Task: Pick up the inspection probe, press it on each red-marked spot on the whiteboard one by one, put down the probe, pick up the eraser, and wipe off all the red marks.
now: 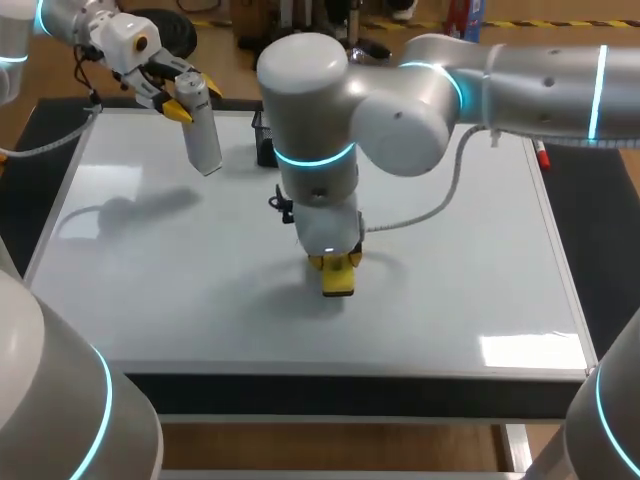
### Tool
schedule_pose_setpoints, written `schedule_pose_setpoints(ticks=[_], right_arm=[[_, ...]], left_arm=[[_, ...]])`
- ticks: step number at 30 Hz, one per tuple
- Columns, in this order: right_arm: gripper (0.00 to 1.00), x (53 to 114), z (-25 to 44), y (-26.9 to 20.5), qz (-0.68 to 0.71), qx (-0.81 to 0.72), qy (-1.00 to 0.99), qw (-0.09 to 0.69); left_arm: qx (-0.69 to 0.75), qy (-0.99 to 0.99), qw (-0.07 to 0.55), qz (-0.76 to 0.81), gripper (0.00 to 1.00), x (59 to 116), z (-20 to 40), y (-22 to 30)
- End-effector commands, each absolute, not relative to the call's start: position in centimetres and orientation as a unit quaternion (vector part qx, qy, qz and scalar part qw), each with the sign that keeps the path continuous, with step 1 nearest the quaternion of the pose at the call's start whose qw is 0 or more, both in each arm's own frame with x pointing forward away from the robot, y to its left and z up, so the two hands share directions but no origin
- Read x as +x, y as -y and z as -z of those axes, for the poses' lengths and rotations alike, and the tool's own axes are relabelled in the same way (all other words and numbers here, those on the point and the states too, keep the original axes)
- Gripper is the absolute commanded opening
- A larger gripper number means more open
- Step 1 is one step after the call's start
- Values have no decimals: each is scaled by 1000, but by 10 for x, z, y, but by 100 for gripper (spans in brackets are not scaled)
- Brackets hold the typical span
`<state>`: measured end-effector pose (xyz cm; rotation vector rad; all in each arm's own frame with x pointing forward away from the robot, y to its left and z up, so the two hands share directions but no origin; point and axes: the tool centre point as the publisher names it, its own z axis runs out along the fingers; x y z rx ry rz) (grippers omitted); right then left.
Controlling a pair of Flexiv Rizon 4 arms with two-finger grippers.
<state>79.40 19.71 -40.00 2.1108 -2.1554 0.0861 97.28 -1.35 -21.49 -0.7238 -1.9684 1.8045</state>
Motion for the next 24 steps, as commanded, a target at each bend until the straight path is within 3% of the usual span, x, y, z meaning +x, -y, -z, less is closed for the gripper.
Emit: schedule_pose_setpoints(ticks=[1, 24], right_arm=[[0, 792, 404, -205, -32, 700, 710, 64], [0, 795, 428, -199, -37, 699, 710, 74]], left_arm=[[-289, 684, 226, -631, 0, 982, 217, 11], [-289, 684, 226, -631, 0, 982, 217, 11]])
